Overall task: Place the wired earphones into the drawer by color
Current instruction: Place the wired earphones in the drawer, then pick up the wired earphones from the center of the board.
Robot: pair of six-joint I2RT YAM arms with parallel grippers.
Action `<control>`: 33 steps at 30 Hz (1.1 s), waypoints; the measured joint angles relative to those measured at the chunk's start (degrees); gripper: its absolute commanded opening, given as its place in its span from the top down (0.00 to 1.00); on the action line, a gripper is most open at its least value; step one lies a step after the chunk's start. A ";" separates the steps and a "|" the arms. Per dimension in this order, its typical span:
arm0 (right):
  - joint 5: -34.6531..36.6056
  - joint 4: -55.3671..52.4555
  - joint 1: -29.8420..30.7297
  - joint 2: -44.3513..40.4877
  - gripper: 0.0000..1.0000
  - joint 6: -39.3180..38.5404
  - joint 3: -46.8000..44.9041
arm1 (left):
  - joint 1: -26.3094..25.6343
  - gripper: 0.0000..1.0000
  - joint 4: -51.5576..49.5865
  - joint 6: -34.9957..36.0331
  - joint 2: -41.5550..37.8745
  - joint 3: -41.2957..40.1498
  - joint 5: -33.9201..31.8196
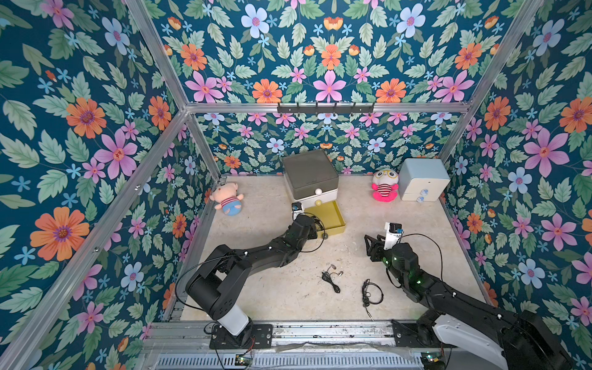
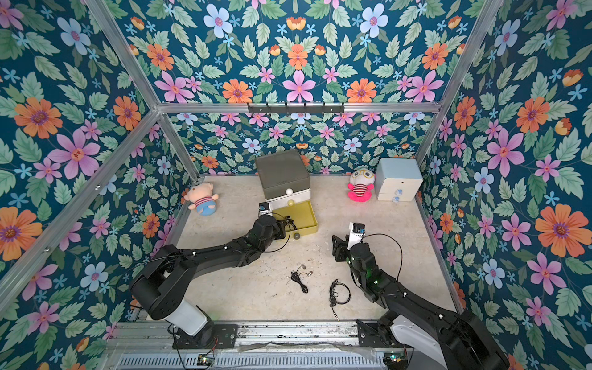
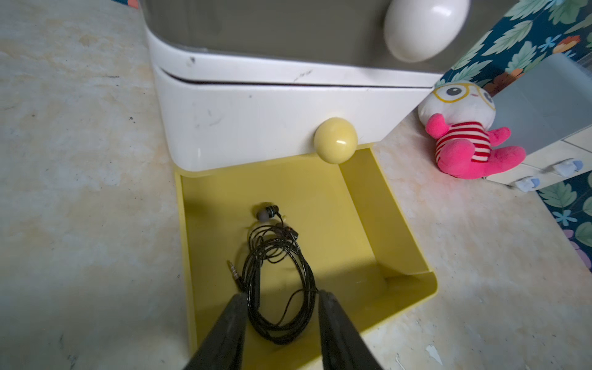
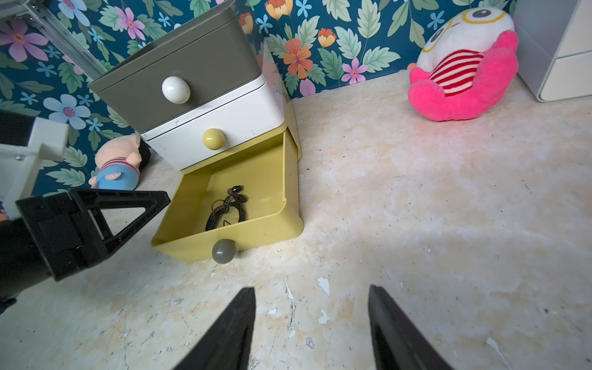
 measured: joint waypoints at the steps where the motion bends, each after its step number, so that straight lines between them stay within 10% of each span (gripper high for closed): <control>1: -1.05 0.00 0.00 -0.20 0.39 -0.35 0.00 | 0.02 0.40 -0.15 -0.02 -0.94 -0.44 0.26; 9: -11.82 -2.99 0.04 -2.03 0.39 -1.11 2.27 | 0.02 0.01 -1.51 0.22 -12.92 -6.62 0.15; 33: -16.17 -18.82 18.08 8.96 0.42 8.68 10.36 | 0.02 0.01 3.48 21.22 -33.97 -24.09 0.79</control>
